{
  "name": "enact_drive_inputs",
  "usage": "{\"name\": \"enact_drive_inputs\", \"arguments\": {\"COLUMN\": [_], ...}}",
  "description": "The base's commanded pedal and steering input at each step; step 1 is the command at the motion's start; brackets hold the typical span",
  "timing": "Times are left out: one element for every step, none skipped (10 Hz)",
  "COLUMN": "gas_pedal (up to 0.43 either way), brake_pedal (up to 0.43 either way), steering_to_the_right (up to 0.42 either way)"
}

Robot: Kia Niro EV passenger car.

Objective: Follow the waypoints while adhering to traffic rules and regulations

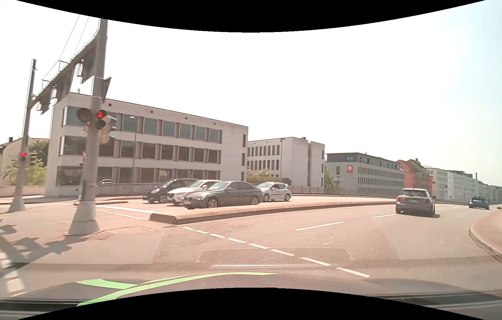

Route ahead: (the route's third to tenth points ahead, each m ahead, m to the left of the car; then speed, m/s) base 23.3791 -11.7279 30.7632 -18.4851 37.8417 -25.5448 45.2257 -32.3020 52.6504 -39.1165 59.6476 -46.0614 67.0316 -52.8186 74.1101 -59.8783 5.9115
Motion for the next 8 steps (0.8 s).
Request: {"name": "enact_drive_inputs", "arguments": {"gas_pedal": [0.13, 0.138, 0.138, 0.138, 0.15, 0.157, 0.169, 0.177], "brake_pedal": [0.0, 0.0, 0.0, 0.0, 0.0, 0.0, 0.0, 0.0], "steering_to_the_right": [0.332, 0.331, 0.331, 0.33, 0.327, 0.322, 0.311, 0.298]}}
